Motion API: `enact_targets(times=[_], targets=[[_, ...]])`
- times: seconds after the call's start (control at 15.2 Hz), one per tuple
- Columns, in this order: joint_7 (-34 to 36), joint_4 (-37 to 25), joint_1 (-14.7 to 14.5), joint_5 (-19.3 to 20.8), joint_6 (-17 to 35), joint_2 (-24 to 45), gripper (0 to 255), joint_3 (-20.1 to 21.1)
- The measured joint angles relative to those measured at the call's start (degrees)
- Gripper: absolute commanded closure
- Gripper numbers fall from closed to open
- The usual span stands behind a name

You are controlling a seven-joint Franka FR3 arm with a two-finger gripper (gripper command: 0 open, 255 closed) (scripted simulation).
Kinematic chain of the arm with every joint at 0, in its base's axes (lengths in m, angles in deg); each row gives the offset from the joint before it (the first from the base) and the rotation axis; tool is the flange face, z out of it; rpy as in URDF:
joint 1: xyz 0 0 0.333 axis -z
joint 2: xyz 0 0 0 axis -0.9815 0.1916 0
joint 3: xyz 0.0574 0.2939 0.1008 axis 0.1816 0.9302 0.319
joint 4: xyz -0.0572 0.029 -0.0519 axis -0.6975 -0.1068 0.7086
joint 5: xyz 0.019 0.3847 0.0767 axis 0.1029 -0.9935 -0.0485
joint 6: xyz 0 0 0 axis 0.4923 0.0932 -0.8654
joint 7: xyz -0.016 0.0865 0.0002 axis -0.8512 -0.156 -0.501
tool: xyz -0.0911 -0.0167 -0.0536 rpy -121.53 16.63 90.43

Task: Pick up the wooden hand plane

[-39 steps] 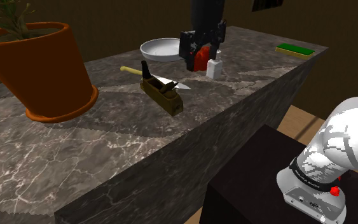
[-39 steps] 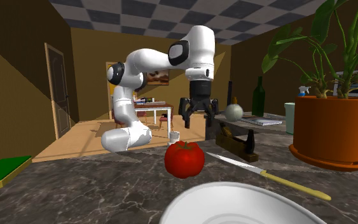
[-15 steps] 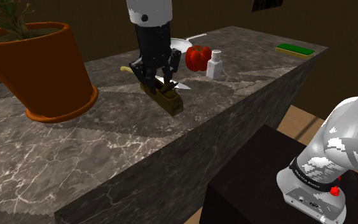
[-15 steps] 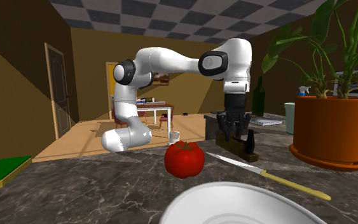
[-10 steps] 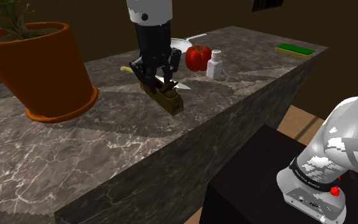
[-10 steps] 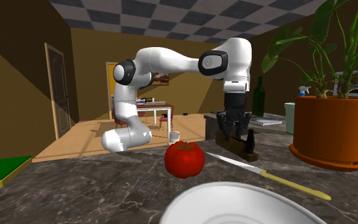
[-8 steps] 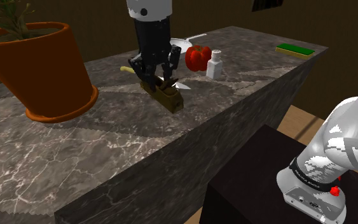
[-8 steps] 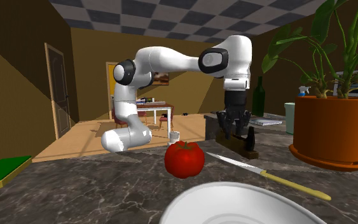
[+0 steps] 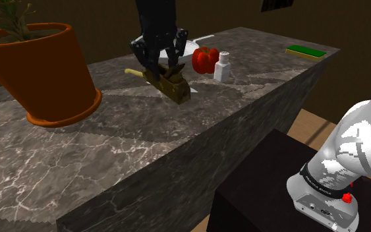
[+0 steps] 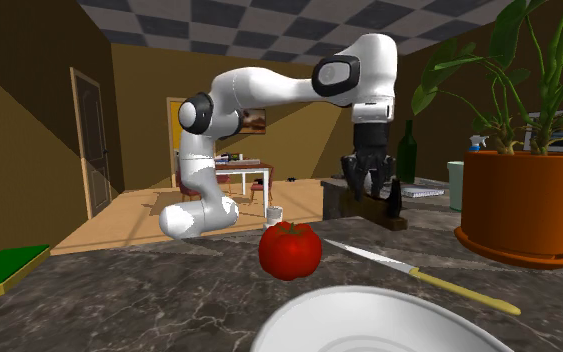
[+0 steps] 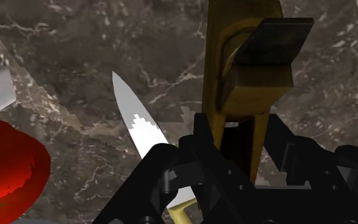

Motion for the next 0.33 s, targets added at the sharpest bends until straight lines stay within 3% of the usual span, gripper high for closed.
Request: enact_targets(times=[0.33], targets=[[0.6, -5.1, -0.1, 0.8, -3.9, 1.5, 255, 0.3]])
